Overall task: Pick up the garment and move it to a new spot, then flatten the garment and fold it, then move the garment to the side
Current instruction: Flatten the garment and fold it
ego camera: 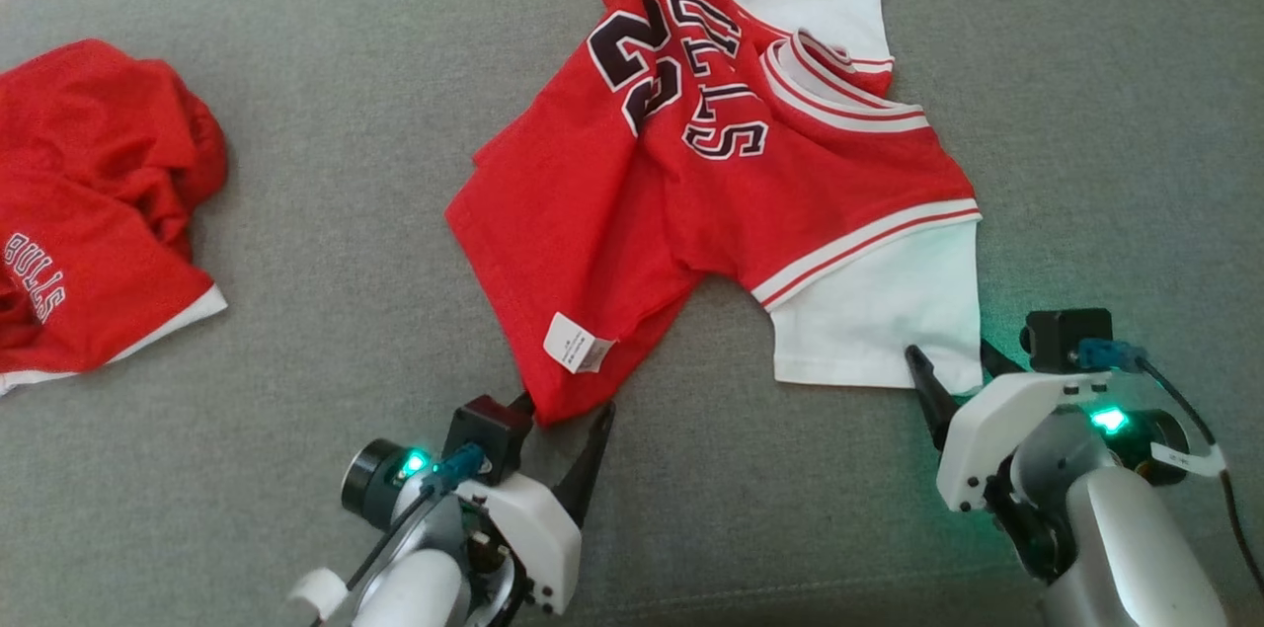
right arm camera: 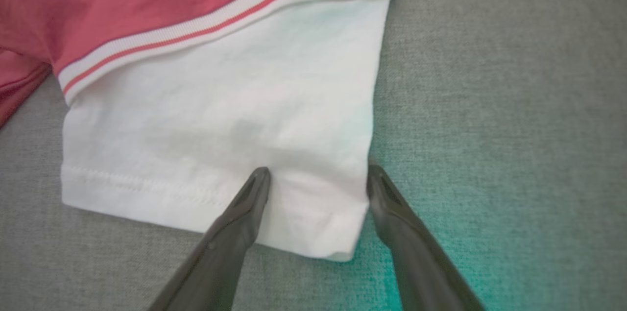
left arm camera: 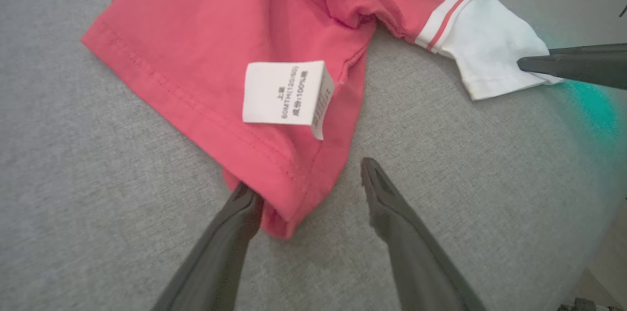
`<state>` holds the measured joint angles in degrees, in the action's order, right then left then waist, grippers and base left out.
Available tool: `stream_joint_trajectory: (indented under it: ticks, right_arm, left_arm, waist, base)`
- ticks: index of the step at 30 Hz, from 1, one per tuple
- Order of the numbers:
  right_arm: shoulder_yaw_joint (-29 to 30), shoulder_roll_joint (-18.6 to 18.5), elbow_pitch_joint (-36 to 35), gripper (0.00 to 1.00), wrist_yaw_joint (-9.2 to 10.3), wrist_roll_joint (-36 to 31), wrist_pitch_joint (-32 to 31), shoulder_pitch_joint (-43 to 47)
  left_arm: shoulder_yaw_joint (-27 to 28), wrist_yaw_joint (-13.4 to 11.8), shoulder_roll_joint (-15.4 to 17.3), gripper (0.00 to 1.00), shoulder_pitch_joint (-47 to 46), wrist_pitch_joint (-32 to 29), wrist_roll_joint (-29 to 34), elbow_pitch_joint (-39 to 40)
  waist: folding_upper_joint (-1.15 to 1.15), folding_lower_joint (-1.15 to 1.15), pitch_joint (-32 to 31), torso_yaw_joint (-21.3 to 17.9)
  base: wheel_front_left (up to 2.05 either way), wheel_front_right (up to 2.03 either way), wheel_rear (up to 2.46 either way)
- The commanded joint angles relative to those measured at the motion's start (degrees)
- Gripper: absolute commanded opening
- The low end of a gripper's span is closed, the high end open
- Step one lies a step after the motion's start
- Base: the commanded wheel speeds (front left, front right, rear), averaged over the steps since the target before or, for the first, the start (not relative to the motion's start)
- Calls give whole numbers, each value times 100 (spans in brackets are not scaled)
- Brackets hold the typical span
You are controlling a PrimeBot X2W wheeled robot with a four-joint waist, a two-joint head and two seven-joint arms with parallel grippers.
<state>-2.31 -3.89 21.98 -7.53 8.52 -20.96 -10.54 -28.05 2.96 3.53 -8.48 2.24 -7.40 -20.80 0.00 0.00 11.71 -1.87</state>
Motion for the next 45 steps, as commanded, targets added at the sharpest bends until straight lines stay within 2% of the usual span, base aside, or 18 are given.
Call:
stream_joint_trajectory:
  ticks: [1, 2, 3, 4, 5, 6, 11, 15, 20, 25, 32, 36, 39, 44, 45]
  right_arm:
    - [-226, 12, 5, 100, 4, 20, -114, -46]
    - [-231, 10, 6, 100, 4, 30, -123, -45]
    - [-247, 8, 9, 100, 4, 47, -136, -43]
    - [-267, 4, 14, 100, 4, 70, -151, -41]
    - [-292, -5, 17, 64, 4, 95, -159, -40]
    - [-300, -4, 6, 0, 4, 154, -120, -46]
    - [-469, -61, -205, 0, 4, 723, -16, -50]
    - [-264, -113, -1037, 0, 4, 1522, 129, -13]
    - [244, -387, -2690, 0, 4, 2370, -129, 205]
    - [991, -423, -4266, 0, 4, 2926, -633, 363]
    - [2164, -437, -5675, 0, 4, 3596, -1478, -210]
    - [2710, -569, -6043, 0, 4, 3915, -2042, -917]
    - [2923, -755, -6032, 0, 4, 3955, -2500, -1584]
    - [2724, -988, -5410, 0, 4, 3628, -3074, -2742]
    - [2724, -988, -5410, 0, 4, 3628, -3074, -2742]
  left_arm:
    - [128, -29, 59, 100, -118, -7, -47, 130]
    - [126, -28, 59, 83, -123, -20, -60, 104]
    - [121, -25, 59, 50, -131, -29, -72, 79]
    - [115, -22, 59, 33, -142, -27, -81, 54]
    - [114, -19, 58, 8, -153, -19, -95, 26]
    - [115, -16, 56, 0, -164, -6, -113, 0]
    - [145, 57, 67, 0, -188, 1, -274, -9]
    - [461, 80, 137, 0, -72, -78, -687, 527]
    - [896, 189, 370, 0, 179, -576, -1435, 2064]
    - [1285, 205, 679, 0, 294, -1302, -2113, 3797]
    - [1671, 113, 1072, 0, 15, -2447, -2958, 5557]
    - [1832, 4, 1208, 0, -400, -3102, -3625, 6293]
    - [1982, -155, 1280, 0, -898, -3533, -4063, 6558]
    - [2052, -301, 1472, 0, -2005, -4124, -4300, 6220]
    - [2052, -301, 1472, 0, -2005, -4124, -4300, 6220]
  waist:
    - [0, 0, 3, -4]
    - [0, 0, 4, -5]
    - [0, 0, 6, -5]
    - [0, 0, 4, -5]
    - [0, 0, -2, -5]
    - [0, 0, -11, -6]
    - [0, 0, -140, -20]
    - [0, 0, -308, -55]
    - [0, 0, -531, -88]
    - [0, 0, -663, -126]
    - [0, 0, -702, -209]
    - [0, 0, -665, -237]
    - [0, 0, -551, -255]
    - [0, 0, -119, -215]
    - [0, 0, -119, -215]
  base:
    - [0, 0, 0]
    - [0, 0, 0]
    - [0, 0, 0]
    - [0, 0, 0]
    - [0, 0, 0]
    - [0, 0, 0]
    - [0, 0, 0]
    - [0, 0, 0]
    - [0, 0, 0]
    - [0, 0, 0]
    - [0, 0, 0]
    - [0, 0, 0]
    - [0, 0, 0]
    - [0, 0, 0]
    - [0, 0, 0]
